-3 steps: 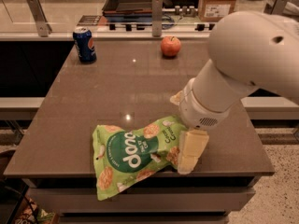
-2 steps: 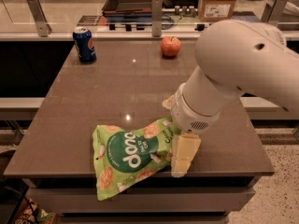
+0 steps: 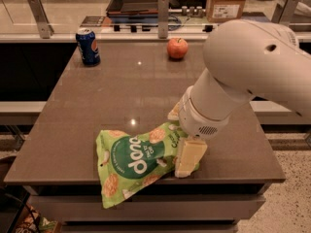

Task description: Move green rice chip bag near pepsi can

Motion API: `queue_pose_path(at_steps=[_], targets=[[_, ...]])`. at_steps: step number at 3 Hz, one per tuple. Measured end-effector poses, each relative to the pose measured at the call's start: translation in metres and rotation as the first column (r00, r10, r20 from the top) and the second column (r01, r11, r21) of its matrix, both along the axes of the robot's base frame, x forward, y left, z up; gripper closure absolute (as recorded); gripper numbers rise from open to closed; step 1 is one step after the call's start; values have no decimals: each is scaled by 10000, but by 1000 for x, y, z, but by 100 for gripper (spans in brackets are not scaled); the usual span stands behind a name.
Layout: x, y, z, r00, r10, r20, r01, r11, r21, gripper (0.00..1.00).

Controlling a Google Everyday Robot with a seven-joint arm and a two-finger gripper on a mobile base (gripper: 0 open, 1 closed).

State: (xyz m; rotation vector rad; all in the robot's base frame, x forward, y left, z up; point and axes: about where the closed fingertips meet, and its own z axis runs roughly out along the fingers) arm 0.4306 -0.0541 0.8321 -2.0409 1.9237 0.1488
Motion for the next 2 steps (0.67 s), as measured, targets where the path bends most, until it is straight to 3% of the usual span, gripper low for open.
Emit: queue_pose_path(at_steps=[2], targets=[[-1, 1, 2, 10000, 17, 41, -17, 10000, -21, 87]])
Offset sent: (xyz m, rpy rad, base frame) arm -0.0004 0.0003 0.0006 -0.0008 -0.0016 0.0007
